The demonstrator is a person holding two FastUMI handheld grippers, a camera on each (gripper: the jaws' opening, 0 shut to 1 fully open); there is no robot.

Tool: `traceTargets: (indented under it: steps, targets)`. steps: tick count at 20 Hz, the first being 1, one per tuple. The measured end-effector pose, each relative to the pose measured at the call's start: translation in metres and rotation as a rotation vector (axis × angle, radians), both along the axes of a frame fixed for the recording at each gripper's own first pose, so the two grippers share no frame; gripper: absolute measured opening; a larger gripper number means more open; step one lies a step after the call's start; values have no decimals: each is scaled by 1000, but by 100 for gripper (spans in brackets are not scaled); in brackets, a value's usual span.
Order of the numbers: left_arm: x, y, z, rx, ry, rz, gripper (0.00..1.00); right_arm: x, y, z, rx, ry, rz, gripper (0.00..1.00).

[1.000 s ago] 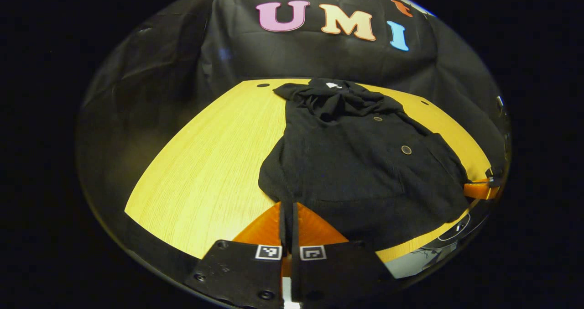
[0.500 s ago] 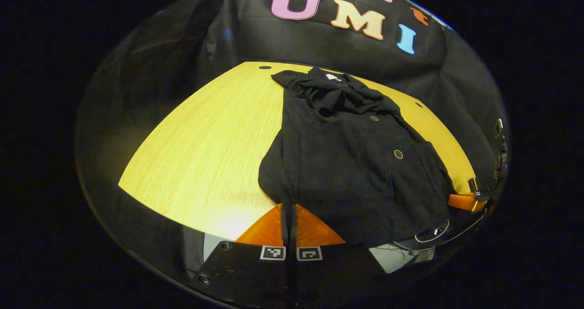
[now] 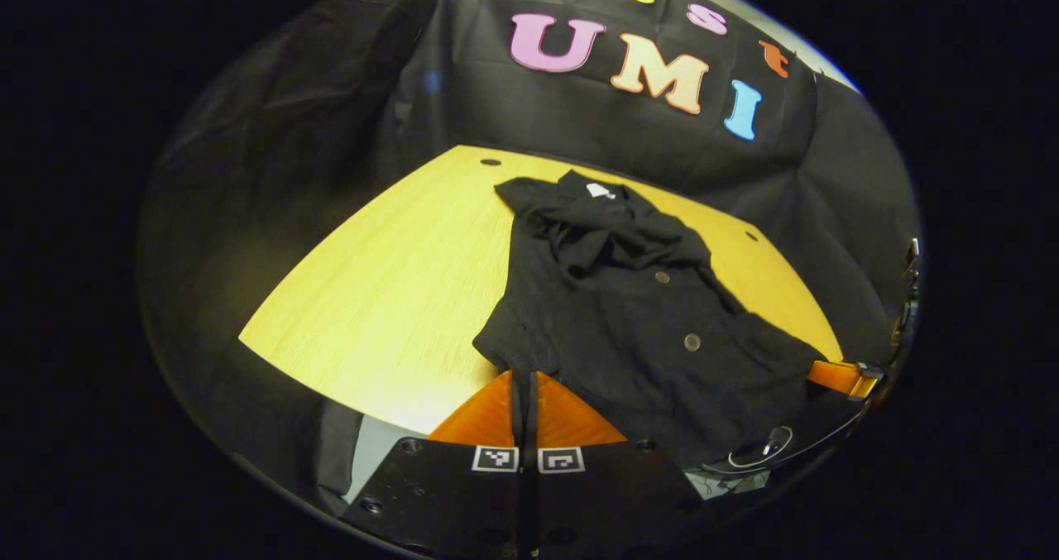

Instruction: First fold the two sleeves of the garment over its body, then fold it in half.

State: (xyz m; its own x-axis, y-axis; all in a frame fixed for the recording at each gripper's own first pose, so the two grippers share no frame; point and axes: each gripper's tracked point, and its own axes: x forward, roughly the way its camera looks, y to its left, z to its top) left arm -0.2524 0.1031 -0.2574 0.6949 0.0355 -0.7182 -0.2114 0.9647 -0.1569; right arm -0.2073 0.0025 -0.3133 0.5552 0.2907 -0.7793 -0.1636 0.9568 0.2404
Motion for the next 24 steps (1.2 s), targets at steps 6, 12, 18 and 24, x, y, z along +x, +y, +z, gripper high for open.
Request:
traceTargets:
  steps: [6,12,18,24]
  targets:
    - [56,-5,42,-3,-83,-38,0,52,17,37,57,-92,6,2]
    - [119,3,74,-27,-167,-33,0,112,24,70,87,-161,2,2]
    - [177,18,93,-14,-221,-47,0,178,28,99,89,-233,-3,2]
    - [230,29,96,-5,-249,-78,0,237,42,106,93,-276,-16,2]
